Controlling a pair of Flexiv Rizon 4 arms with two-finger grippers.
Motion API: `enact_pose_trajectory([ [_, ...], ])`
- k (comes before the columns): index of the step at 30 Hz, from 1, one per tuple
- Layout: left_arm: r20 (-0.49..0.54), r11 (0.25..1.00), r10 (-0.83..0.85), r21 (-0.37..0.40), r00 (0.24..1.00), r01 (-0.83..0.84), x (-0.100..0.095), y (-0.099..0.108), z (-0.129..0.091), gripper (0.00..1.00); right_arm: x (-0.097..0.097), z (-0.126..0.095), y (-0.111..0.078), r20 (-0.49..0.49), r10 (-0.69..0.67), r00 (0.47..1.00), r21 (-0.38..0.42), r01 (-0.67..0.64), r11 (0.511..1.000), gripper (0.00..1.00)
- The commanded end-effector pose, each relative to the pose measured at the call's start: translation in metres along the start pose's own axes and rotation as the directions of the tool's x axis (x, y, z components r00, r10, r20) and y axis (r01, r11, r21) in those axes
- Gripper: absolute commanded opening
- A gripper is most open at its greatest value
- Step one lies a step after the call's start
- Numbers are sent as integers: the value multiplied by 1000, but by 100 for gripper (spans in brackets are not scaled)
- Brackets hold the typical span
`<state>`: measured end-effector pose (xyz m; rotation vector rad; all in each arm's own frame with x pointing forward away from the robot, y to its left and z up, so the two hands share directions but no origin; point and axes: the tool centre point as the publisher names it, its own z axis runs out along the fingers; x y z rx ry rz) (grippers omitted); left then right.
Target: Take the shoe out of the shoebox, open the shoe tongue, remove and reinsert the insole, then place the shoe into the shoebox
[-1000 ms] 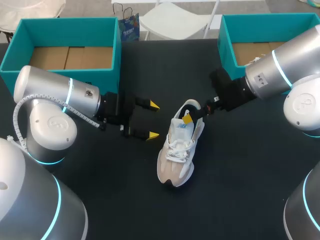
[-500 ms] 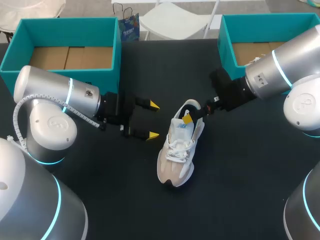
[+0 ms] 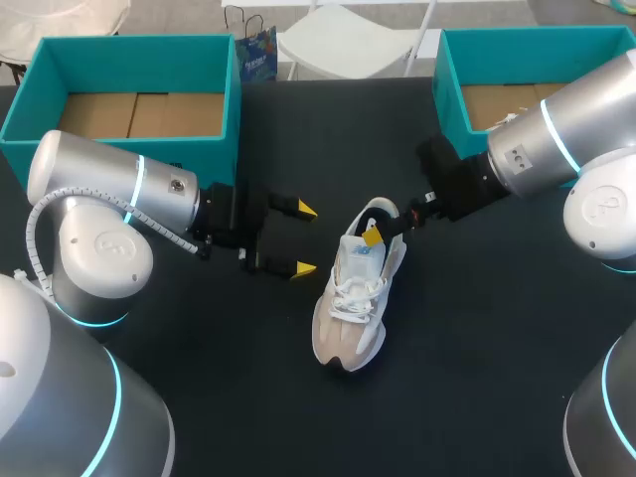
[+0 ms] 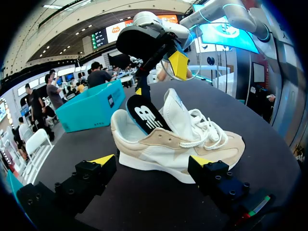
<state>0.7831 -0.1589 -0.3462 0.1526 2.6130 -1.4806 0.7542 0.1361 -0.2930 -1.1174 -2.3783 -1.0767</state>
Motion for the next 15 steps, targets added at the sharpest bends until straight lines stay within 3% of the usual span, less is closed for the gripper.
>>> enact_pose_trajectory([
  [1, -1, 1000, 1, -4, 1000, -1, 0, -1, 1, 100, -6, -9, 14, 52, -7, 999, 23, 5, 1000, 100],
  [11, -1, 1000, 1, -4, 1000, -1, 0, -1, 1, 100, -14, -20, 22, 124, 18, 992, 35, -23, 999, 100],
  [14, -1, 1000, 1, -4, 1000, -1, 0, -1, 1, 100, -6, -30, 27, 260, 109, 959, -38, -103, 994, 100],
  [15, -1, 1000, 1, -4, 1000, -1, 0, -1, 1, 100, -6, -30, 27, 260, 109, 959, -38, -103, 994, 100],
])
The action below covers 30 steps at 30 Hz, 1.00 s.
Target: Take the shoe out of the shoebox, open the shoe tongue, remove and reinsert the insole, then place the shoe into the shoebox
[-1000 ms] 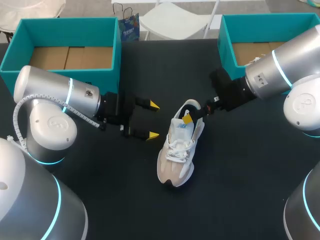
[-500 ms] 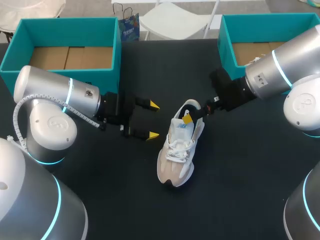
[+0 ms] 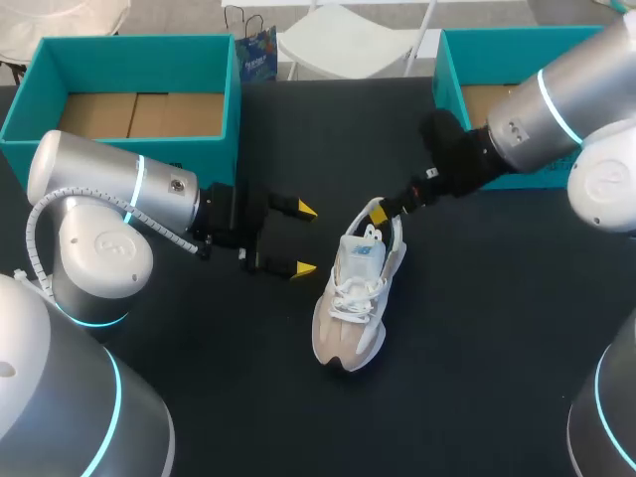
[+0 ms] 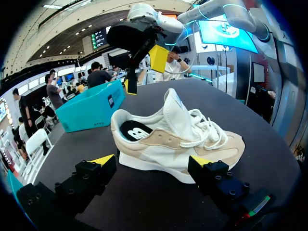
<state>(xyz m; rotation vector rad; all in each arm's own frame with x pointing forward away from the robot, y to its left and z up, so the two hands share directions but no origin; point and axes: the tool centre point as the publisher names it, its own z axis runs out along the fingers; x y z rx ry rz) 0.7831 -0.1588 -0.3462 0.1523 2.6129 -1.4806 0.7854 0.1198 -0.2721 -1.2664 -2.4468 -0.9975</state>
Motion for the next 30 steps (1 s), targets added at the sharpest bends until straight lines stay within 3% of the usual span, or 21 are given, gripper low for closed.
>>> enact_pose_trajectory([
  [1, -1, 1000, 1, -3, 1000, -1, 0, -1, 1, 100, 11, -7, -1, 136, 78, 988, -42, -72, 996, 100],
  [3, -1, 1000, 1, -3, 1000, -1, 0, -1, 1, 100, 14, -6, 1, 215, 135, 967, -70, -123, 990, 95],
  [4, -1, 1000, 1, -3, 1000, -1, 0, -1, 1, 100, 14, -5, 2, 225, 147, 963, -82, -131, 988, 74],
  [5, -1, 1000, 1, -3, 1000, -1, 0, -1, 1, 100, 14, -4, 2, 262, 189, 946, -110, -166, 980, 31],
  [7, -1, 1000, 1, -3, 1000, -1, 0, -1, 1, 100, 14, -5, 3, 304, 229, 925, -143, -194, 971, 0],
  [9, -1, 1000, 1, -3, 1000, -1, 0, -1, 1, 100, 14, -5, 3, 314, 235, 920, -148, -197, 969, 0],
  [11, -1, 1000, 1, -3, 1000, -1, 0, -1, 1, 100, 16, -10, 4, 398, 312, 862, -217, -242, 946, 0],
  [14, -1, 1000, 1, -3, 1000, -1, 0, -1, 1, 100, 18, -11, 7, 432, 378, 819, -248, -295, 923, 0],
  [19, -1, 1000, 1, -3, 1000, -1, 0, -1, 1, 100, 19, -9, 15, 464, 421, 779, -201, -371, 907, 0],
  [21, -1, 1000, 1, -3, 1000, -1, 0, -1, 1, 100, 20, -9, 18, 463, 420, 781, -178, -383, 907, 0],
  [22, -1, 1000, 1, -3, 1000, -1, 0, -1, 1, 100, 20, -8, 21, 445, 384, 809, -115, -374, 920, 0],
  [30, -1, 1000, 1, -3, 1000, -1, 0, -1, 1, 100, 20, -8, 21, 445, 384, 809, -115, -374, 920, 0],
])
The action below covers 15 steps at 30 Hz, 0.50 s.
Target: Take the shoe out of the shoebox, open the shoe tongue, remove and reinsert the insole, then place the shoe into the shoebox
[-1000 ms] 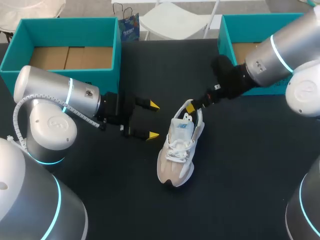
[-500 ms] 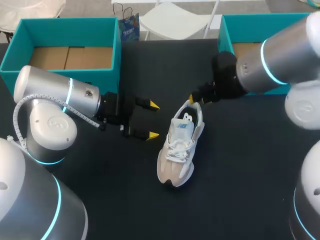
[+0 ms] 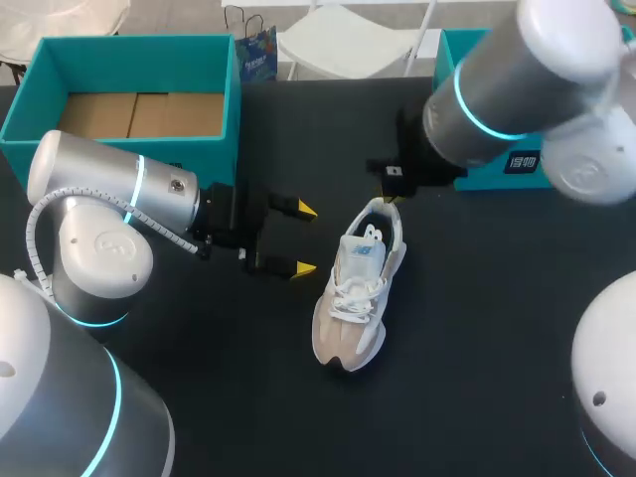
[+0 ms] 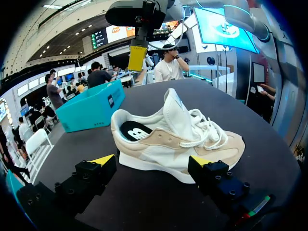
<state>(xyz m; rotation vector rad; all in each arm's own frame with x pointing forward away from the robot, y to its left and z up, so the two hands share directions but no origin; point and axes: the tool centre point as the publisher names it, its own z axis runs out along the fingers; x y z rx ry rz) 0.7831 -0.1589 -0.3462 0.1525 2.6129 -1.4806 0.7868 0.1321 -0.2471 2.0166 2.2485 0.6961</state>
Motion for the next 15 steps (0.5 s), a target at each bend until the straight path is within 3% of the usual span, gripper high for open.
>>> enact_pose_trajectory([
  [1, -1, 1000, 1, -3, 1000, -1, 0, -1, 1, 100, 3, 1, 2, 41, 1, 999, 8, -1, 1000, 0],
  [9, -1, 1000, 1, -3, 1000, -1, 0, -1, 1, 100, 3, 1, 2, 41, 1, 999, 8, -1, 1000, 0],
  [15, -1, 1000, 1, -3, 1000, -1, 0, -1, 1, 100, 7, 30, 3, 144, 132, 981, -71, -122, 990, 0],
])
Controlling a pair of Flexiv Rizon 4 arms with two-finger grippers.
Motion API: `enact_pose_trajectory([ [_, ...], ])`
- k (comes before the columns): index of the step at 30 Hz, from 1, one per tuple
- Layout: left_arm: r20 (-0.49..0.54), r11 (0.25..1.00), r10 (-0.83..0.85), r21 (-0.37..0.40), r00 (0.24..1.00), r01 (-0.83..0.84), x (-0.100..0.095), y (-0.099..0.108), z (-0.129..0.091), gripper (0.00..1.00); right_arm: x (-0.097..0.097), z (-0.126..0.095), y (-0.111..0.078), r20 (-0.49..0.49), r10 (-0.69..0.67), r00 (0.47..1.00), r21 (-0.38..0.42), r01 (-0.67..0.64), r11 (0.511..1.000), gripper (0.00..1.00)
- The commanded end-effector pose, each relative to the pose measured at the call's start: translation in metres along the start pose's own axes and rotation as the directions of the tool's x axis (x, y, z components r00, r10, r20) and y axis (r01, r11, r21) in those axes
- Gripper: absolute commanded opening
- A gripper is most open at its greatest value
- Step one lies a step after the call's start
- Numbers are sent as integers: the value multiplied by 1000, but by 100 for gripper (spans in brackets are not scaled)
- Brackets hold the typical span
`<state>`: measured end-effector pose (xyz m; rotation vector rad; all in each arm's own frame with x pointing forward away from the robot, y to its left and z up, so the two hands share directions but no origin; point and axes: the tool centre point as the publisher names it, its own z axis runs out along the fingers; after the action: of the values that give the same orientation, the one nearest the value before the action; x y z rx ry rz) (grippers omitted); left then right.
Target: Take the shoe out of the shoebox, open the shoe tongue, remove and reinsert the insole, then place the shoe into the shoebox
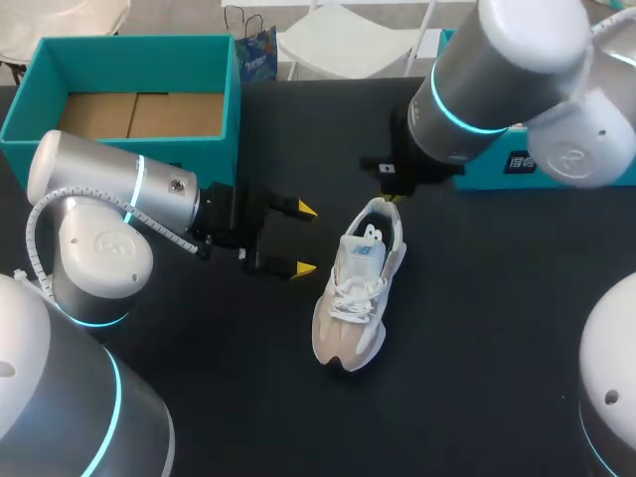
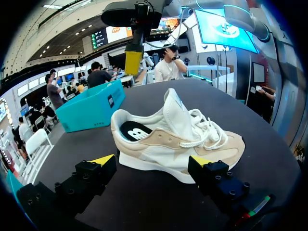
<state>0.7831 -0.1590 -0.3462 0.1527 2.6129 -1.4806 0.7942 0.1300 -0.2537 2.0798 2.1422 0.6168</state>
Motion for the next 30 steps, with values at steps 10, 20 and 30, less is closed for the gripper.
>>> enact_pose_trajectory([
  [10, -1, 1000, 0, -4, 1000, 0, 0, -1, 1, 100, 12, 57, -11, 100, 212, 972, -151, -195, 969, 0],
  [20, -1, 1000, 0, -4, 1000, 0, 0, -1, 1, 100, 12, 105, -22, 90, 213, 973, -68, -207, 976, 0],
  [30, -1, 1000, 0, -4, 1000, 0, 0, -1, 1, 100, 12, 125, -27, 104, 208, 973, -24, -207, 978, 0],
])
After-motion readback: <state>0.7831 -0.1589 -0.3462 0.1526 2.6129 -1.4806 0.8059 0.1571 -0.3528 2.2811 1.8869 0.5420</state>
